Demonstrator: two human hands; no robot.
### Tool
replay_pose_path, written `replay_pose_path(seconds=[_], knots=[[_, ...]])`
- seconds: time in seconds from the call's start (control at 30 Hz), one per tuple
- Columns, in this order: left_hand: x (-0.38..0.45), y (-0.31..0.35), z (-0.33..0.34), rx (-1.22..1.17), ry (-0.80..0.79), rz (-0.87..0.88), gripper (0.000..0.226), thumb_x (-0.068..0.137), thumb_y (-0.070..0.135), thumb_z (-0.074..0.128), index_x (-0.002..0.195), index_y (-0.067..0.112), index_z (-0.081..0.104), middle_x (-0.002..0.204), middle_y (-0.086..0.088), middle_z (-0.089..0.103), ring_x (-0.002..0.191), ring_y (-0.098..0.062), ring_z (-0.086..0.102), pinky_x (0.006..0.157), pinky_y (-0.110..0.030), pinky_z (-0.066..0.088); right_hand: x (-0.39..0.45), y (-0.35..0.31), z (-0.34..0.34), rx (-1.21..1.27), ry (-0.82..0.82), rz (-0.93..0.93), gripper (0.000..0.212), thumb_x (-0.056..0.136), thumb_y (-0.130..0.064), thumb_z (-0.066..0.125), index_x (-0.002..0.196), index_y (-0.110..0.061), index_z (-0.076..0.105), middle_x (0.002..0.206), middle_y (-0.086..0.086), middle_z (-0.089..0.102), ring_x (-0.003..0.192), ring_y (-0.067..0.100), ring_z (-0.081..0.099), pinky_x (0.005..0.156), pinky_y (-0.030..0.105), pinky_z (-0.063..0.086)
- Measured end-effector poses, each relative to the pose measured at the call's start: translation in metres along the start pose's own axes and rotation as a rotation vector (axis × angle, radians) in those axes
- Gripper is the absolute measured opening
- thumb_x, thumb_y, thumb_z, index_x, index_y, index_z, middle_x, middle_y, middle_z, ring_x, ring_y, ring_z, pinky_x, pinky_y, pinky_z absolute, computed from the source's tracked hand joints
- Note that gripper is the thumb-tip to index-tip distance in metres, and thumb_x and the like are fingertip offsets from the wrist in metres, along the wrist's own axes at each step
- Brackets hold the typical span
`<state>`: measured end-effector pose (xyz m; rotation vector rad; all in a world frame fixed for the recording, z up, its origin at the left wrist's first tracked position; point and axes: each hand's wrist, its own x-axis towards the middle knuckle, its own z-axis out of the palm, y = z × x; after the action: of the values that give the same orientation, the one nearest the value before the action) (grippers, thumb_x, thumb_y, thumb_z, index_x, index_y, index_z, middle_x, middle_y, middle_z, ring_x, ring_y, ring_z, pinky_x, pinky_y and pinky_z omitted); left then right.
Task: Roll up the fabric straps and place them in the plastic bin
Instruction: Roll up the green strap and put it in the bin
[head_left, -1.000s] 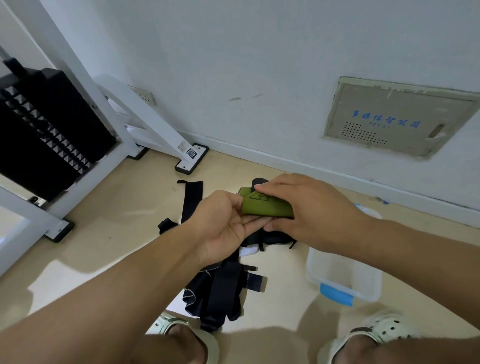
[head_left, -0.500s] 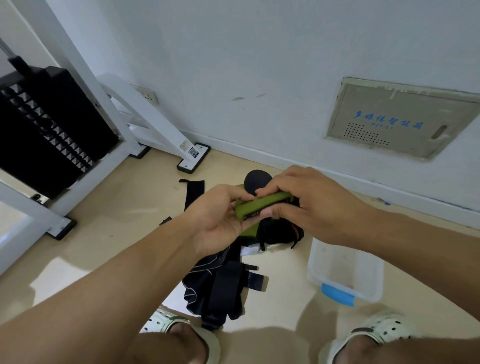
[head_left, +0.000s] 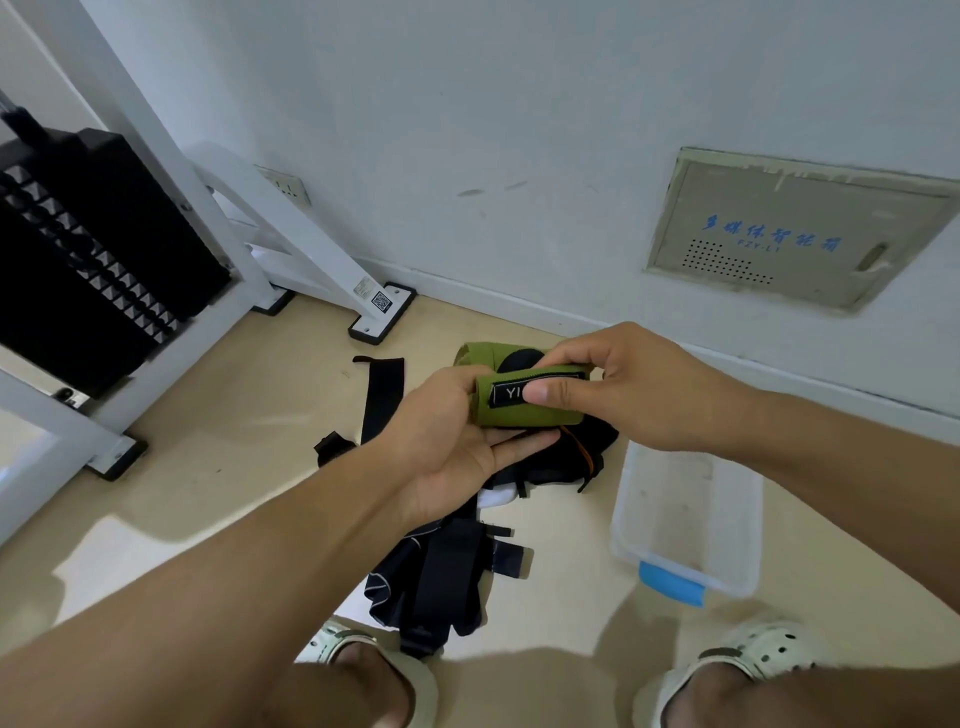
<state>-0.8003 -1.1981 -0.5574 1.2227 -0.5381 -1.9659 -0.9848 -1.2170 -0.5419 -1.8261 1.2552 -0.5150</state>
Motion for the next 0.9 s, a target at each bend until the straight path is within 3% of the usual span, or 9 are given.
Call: replay_pose_path(seconds=[0.23, 0.33, 0.4, 0.47, 0.53, 0.6, 0.67, 0.73, 0.9], knots=[[-0.001, 0.000, 0.005, 0.002, -0.079, 0.026, 0.037, 0.103, 0.025, 0.051, 0.130, 0.005, 0.066, 0.127, -0.023, 0.070, 0.115, -0.042, 0.070, 0.100, -0.055, 0.055, -0.002, 0.004, 0.000, 0.176, 0.070, 0.083, 0.019, 0.087, -0.043, 0.074, 0.093, -0.026, 0.074, 0.089, -0.003, 0.078, 0.091, 0.032, 0.072, 0.093, 0.053, 0.056], [0.001, -0.004, 0.008, -0.005, -0.079, 0.048, 0.039, 0.102, 0.023, 0.058, 0.136, 0.005, 0.062, 0.127, -0.021, 0.071, 0.115, -0.041, 0.070, 0.099, -0.055, 0.056, -0.004, 0.004, -0.003, 0.234, 0.085, 0.117, 0.026, 0.082, -0.041, 0.079, 0.093, -0.018, 0.069, 0.082, -0.001, 0.079, 0.082, 0.025, 0.075, 0.091, 0.050, 0.056], [0.003, -0.005, 0.008, -0.008, -0.058, 0.074, 0.040, 0.103, 0.021, 0.058, 0.139, 0.003, 0.058, 0.128, -0.022, 0.070, 0.114, -0.041, 0.070, 0.096, -0.056, 0.057, -0.003, 0.004, -0.003, 0.244, 0.123, 0.125, 0.031, 0.076, -0.044, 0.083, 0.090, -0.019, 0.071, 0.080, 0.002, 0.078, 0.083, 0.030, 0.074, 0.089, 0.053, 0.057], [0.005, -0.004, 0.007, -0.001, -0.033, 0.094, 0.039, 0.103, 0.020, 0.058, 0.138, 0.003, 0.057, 0.127, -0.021, 0.071, 0.114, -0.039, 0.071, 0.096, -0.056, 0.058, -0.001, 0.007, -0.001, 0.189, 0.218, 0.116, 0.035, 0.069, -0.052, 0.085, 0.085, -0.023, 0.073, 0.074, -0.001, 0.074, 0.072, 0.024, 0.070, 0.076, 0.043, 0.059], [0.006, -0.003, 0.007, 0.005, -0.005, 0.109, 0.035, 0.104, 0.018, 0.056, 0.137, 0.006, 0.059, 0.126, -0.019, 0.072, 0.113, -0.036, 0.072, 0.096, -0.054, 0.059, 0.000, 0.014, 0.001, 0.089, 0.362, 0.069, 0.035, 0.066, -0.054, 0.087, 0.083, -0.027, 0.071, 0.070, -0.010, 0.062, 0.060, 0.004, 0.055, 0.062, 0.019, 0.046], [0.007, -0.004, 0.008, 0.016, 0.024, 0.124, 0.031, 0.105, 0.016, 0.054, 0.133, 0.008, 0.062, 0.123, -0.017, 0.074, 0.111, -0.033, 0.073, 0.089, -0.048, 0.062, -0.001, 0.018, 0.003, -0.020, 0.456, -0.047, 0.029, 0.069, -0.052, 0.085, 0.087, -0.033, 0.073, 0.084, -0.015, 0.060, 0.076, -0.001, 0.054, 0.069, 0.009, 0.040], [0.006, -0.005, 0.009, 0.021, 0.047, 0.133, 0.027, 0.105, 0.014, 0.054, 0.130, 0.008, 0.064, 0.119, -0.014, 0.076, 0.106, -0.028, 0.075, 0.079, -0.042, 0.064, -0.001, 0.019, 0.006, -0.201, 0.455, -0.235, 0.025, 0.077, -0.053, 0.077, 0.094, -0.036, 0.078, 0.098, -0.017, 0.061, 0.095, 0.001, 0.053, 0.086, 0.015, 0.041], [0.006, -0.003, 0.008, 0.004, 0.077, 0.136, 0.027, 0.105, 0.013, 0.053, 0.129, 0.008, 0.065, 0.115, -0.013, 0.076, 0.098, -0.026, 0.076, 0.073, -0.039, 0.064, 0.000, 0.022, 0.008, -0.361, 0.415, -0.389, 0.033, 0.082, -0.055, 0.067, 0.103, -0.033, 0.080, 0.105, -0.017, 0.065, 0.101, 0.007, 0.052, 0.093, 0.026, 0.043], [0.007, 0.008, -0.002, -0.026, 0.148, 0.086, 0.029, 0.103, 0.011, 0.054, 0.127, 0.003, 0.066, 0.118, -0.021, 0.074, 0.110, -0.035, 0.073, 0.082, -0.045, 0.064, 0.000, 0.034, 0.003, -0.598, 0.228, -0.494, 0.067, 0.077, -0.052, 0.078, 0.138, -0.027, 0.063, 0.137, -0.011, 0.061, 0.122, 0.017, 0.053, 0.101, 0.040, 0.046]])
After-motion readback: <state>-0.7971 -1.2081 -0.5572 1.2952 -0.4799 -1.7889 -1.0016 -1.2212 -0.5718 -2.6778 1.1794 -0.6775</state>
